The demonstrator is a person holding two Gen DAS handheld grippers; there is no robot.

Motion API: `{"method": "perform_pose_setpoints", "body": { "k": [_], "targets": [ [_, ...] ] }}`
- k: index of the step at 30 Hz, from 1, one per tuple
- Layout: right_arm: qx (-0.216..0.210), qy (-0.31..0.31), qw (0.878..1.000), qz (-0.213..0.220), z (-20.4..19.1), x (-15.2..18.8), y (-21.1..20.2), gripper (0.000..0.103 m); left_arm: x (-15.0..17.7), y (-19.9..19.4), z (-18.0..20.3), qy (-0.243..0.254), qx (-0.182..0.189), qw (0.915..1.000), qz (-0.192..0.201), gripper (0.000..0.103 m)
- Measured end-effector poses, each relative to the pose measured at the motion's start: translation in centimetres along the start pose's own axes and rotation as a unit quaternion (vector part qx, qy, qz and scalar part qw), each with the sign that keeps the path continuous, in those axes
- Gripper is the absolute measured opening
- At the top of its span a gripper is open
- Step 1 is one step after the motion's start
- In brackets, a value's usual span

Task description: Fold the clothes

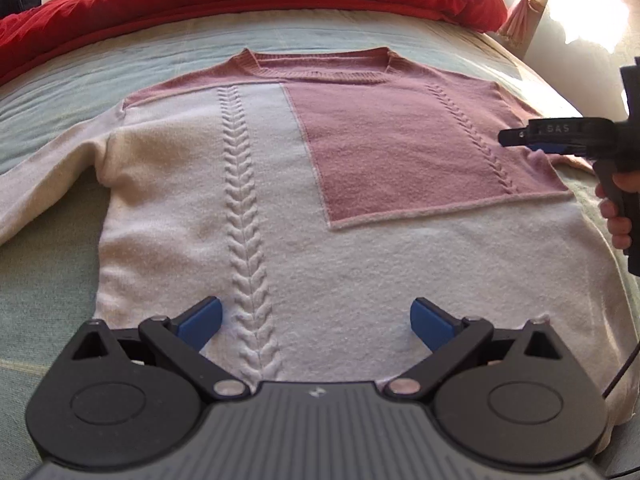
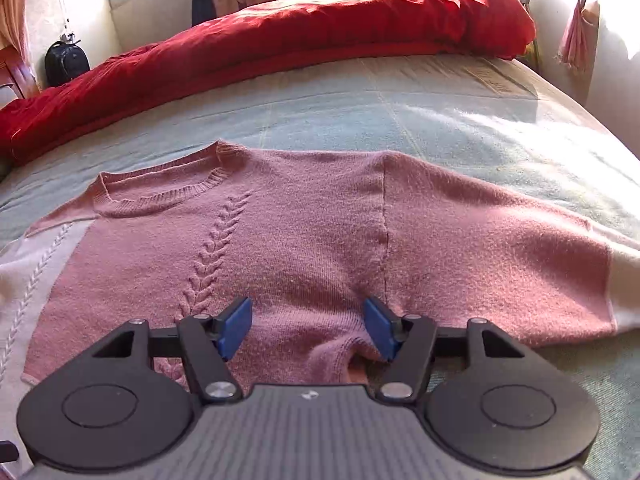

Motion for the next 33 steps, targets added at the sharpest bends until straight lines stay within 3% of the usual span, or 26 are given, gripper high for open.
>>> {"method": "perform_pose_setpoints", "body": {
  "k": [3,6,10,13,17,20,24,28,33],
  "targets": [
    [-0.002,-0.006,1.0,0.028,-0.5,-3.2,-0.7,0.07,-0.2,0.0,-0.2,-0.003,0.002,1.0,0.007,0.101],
    [0.003,-0.002,0.999,0.045,-0.5,-6.7,1.2,0.076,-0.5,0.2,-0.2,-0.016,0.002,0.9998,0.01,0.101],
    [0.044,0.024,0.999,0.007,1.5,-8.2,7.6,0.076,-0.8,0.4,-0.4,-0.029,0.007,0.9995,0.009,0.102],
    [0.062,0.008,0.998,0.001,2.1,-8.8,10.1,0.088,-0.9,0.4,-0.7,-0.044,0.018,0.9988,0.009,0.102],
    [0.065,0.019,0.997,-0.021,2.2,-9.9,10.6,0.09,-1.0,0.6,-1.2,-0.062,0.028,0.9977,0.009,0.102],
    [0.048,0.0,0.999,-0.025,1.0,-10.0,8.2,0.09,-1.1,0.6,-1.1,-0.06,0.023,0.9979,0.011,0.102],
    [-0.001,0.004,0.999,-0.039,-1.3,-7.8,2.7,0.09,-1.1,0.1,-0.7,-0.056,0.017,0.9982,0.008,0.102],
    [-0.037,-0.017,0.998,-0.056,-4.2,-1.7,-2.7,0.09,-0.8,-1.8,0.1,-0.051,0.016,0.9985,0.011,0.102],
    [-0.022,-0.042,0.997,-0.061,-4.7,5.7,-5.5,0.09,0.3,-4.5,1.4,-0.026,0.008,0.9995,0.018,0.102]
  ]
}}
Point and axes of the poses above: each gripper's, at about its wrist camera, not at the fingertips, and y roughly the way its jaws point, z to its right, x to its underside, the point moved 10 cm from there along y, roughly the way its jaws point, and after that the axes turned 8 degrees about y, right-handed, at the moved point
